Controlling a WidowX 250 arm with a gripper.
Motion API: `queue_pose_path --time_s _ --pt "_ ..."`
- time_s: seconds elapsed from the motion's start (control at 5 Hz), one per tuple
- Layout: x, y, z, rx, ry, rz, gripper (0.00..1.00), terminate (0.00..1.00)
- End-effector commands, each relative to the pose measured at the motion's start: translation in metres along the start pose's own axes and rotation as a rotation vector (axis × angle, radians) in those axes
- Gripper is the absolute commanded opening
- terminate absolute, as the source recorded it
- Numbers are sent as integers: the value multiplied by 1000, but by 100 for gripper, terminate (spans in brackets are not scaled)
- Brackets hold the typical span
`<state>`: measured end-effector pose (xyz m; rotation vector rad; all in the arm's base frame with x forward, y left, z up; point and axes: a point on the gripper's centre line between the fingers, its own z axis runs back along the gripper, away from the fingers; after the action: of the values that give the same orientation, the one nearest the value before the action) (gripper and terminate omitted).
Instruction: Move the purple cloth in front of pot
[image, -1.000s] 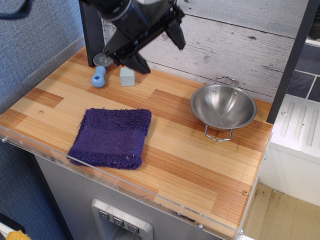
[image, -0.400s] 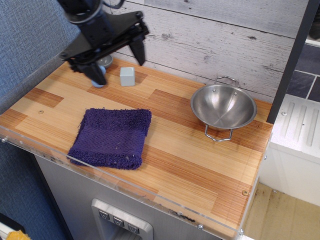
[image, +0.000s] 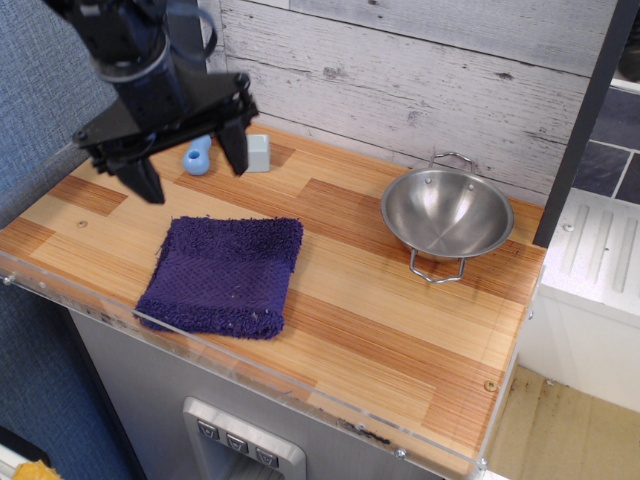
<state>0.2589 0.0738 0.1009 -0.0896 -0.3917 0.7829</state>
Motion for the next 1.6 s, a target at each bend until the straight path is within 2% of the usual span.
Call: queue_pose_path --time_s 0.0,0.6,1.0,1.2,1.4 --pt "-8 9 -16 65 20 -48 100 0" --pt "-8 15 -57 152 55 -89 100 0" --pt "-17 13 -77 171 91 -113 100 0" --pt "-22 19 -83 174 112 -102 100 0" --pt "-27 16 -80 168 107 -102 100 0"
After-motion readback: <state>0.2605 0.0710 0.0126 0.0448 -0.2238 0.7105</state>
